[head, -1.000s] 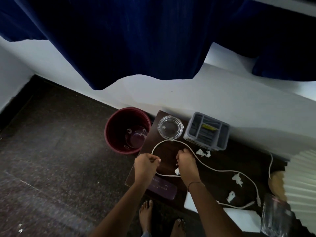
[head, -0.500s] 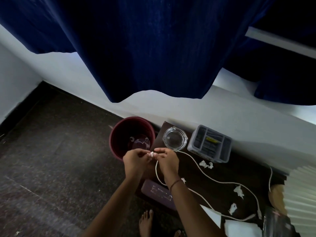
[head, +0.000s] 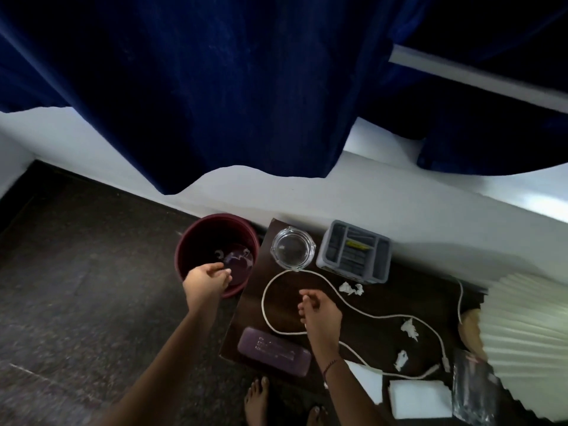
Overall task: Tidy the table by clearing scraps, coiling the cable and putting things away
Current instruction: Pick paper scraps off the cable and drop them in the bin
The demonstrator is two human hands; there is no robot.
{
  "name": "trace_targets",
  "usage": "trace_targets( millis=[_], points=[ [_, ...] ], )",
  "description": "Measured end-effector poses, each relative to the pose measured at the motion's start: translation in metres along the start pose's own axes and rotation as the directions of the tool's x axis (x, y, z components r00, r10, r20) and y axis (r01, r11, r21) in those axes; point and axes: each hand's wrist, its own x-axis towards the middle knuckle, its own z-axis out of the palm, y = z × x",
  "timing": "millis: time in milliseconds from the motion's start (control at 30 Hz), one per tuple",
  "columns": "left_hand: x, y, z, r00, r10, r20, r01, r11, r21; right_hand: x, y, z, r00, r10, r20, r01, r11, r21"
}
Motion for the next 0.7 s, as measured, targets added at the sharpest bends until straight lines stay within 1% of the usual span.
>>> trace_targets(
  millis=[67, 133, 233, 333, 400, 467, 600, 700],
  points=[
    [-0.015, -0.006, 0.015, 0.999, 0.005, 0.050, -0.007, 0.999, 0.039, 0.001, 0.016, -0.022, 0.997, -0.004, -0.072, 0.003, 1.000, -0.015],
    [-0.029, -0.014, 0.030, 0.996, 0.027, 0.087, -0.036, 0.993, 0.111, 0.001, 0.031, -0.046, 0.989, -0.033, -0.144, 0.022, 0.997, -0.080],
    [-0.050, -0.023, 0.050, 0.987, 0.076, 0.142, -0.102, 0.977, 0.188, 0.005, 0.052, -0.088, 0.962, -0.124, -0.243, 0.060, 0.965, -0.255],
    [-0.067, -0.026, 0.065, 0.982, 0.079, 0.174, -0.113, 0.974, 0.195, 0.016, 0.071, -0.125, 0.947, -0.140, -0.288, -0.004, 0.894, -0.447],
    [-0.073, -0.029, 0.074, 0.980, 0.073, 0.185, -0.112, 0.972, 0.208, 0.024, 0.082, -0.144, 0.947, -0.145, -0.286, -0.039, 0.833, -0.551],
    [-0.079, -0.031, 0.082, 0.980, 0.067, 0.185, -0.106, 0.972, 0.208, 0.031, 0.090, -0.157, 0.954, -0.138, -0.266, -0.050, 0.802, -0.595],
    [-0.084, -0.033, 0.092, 0.977, 0.075, 0.197, -0.121, 0.964, 0.235, 0.042, 0.100, -0.165, 0.976, -0.068, -0.206, -0.050, 0.854, -0.519],
    [-0.086, -0.034, 0.096, 0.974, 0.083, 0.210, -0.137, 0.957, 0.257, 0.049, 0.107, -0.162, 0.988, -0.054, -0.144, -0.030, 0.849, -0.527]
  ],
)
